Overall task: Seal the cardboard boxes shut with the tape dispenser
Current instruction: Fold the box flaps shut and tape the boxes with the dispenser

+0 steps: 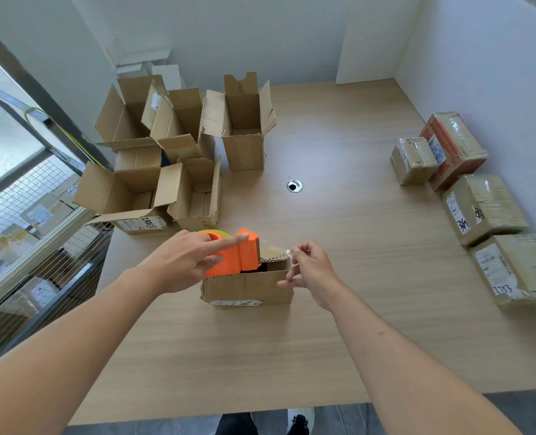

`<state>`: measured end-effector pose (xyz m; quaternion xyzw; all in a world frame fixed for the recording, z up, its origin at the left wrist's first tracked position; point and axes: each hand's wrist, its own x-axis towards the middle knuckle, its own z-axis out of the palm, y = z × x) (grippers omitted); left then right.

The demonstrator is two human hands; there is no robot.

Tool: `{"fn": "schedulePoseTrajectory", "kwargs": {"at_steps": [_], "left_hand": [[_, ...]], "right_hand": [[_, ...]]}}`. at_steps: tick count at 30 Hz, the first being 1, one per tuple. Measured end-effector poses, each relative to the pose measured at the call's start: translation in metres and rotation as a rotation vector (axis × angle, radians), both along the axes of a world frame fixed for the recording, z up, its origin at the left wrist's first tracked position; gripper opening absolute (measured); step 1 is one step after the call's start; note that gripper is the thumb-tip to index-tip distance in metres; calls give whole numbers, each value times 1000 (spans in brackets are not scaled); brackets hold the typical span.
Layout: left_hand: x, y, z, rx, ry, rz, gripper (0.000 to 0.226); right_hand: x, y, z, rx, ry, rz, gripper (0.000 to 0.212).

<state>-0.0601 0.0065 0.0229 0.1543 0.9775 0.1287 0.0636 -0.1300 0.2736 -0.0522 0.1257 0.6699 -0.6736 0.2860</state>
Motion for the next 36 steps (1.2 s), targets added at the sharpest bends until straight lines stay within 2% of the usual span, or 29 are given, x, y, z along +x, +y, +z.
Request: {"fn": "schedulePoseTrajectory", "kwargs": {"at_steps": [6, 13, 19, 24, 31, 36], "left_hand": [[5, -4, 1, 75, -59, 42, 70], [7, -4, -13, 181, -132, 143, 69], [5, -4, -20, 253, -189, 190, 68], [5, -3, -22, 233, -195, 180, 67], [4, 6, -23, 123, -175, 80, 69], [2, 2, -24, 106, -201, 65, 68]], "right_hand": [[3, -7, -13, 42, 85, 46, 13], [4, -11, -14, 42, 168, -10, 12], [-1, -14, -11, -6, 106, -40, 15], [-2, -19, -16, 163, 91, 50, 16], [-7, -14, -23, 135, 24, -53, 14], [-2, -3, -24, 216, 97, -57, 12]]}}
